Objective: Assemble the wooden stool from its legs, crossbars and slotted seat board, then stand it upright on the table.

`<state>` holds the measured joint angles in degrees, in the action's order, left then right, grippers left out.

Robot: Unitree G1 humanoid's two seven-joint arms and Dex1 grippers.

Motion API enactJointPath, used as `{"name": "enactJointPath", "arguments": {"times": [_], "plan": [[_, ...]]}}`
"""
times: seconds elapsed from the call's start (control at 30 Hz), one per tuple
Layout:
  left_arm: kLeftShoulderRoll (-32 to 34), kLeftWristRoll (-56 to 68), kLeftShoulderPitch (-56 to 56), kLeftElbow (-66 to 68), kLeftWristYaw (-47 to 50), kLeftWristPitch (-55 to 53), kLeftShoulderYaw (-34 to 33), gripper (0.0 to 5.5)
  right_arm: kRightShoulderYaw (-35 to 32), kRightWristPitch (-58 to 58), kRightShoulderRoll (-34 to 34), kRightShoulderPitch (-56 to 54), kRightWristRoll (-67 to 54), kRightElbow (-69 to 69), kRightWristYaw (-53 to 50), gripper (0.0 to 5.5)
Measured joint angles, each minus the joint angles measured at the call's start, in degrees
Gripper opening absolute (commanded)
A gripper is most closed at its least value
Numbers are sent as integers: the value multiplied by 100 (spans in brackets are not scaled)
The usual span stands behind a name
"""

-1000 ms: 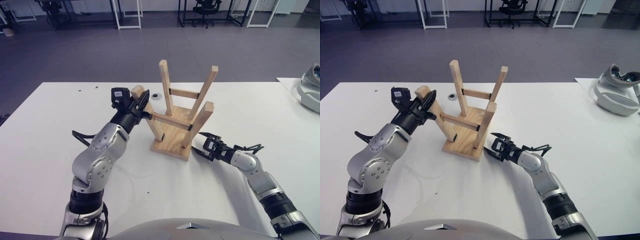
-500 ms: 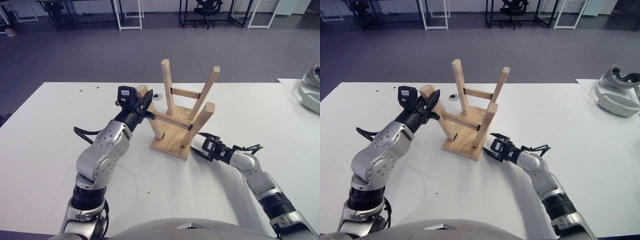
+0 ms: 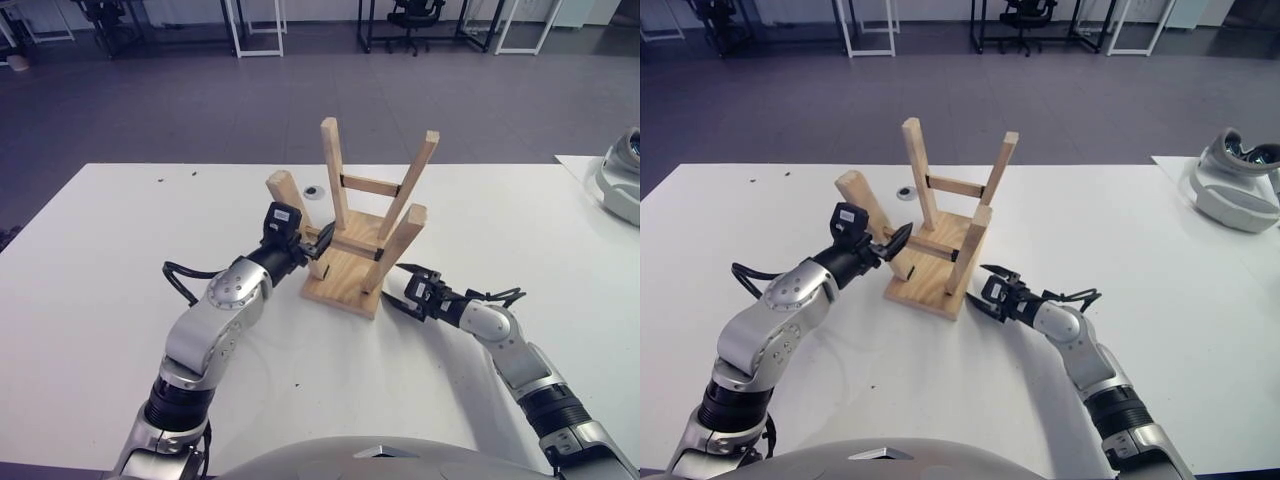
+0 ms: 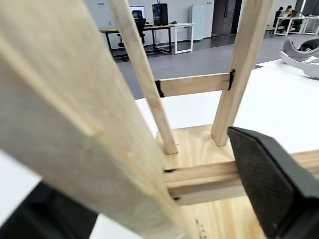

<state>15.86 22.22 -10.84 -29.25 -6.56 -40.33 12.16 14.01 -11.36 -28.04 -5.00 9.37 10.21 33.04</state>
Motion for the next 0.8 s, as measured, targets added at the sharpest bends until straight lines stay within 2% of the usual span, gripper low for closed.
{"name": "enactJointPath", "arguments": {"times": [0.17,0.37,0.5,0.63,0.8], "plan": [[-257,38,15,-97,-175,21,-38,538,9,178,47,5,2,-160,18,337],[-353,126,213,-300,-336,-148,-25,538,-105,212,-55,5,-12,-352,45,337],[-352,316,603,-357,-413,-302,-232,538,-420,224,-160,5,-64,-445,20,337],[-338,718,1016,-695,-485,-535,-496,538,-878,326,-543,4,-61,-254,-77,337],[-484,1270,1043,-920,-659,-686,-554,538,-1218,341,-782,-30,-69,-20,-133,337]]}}
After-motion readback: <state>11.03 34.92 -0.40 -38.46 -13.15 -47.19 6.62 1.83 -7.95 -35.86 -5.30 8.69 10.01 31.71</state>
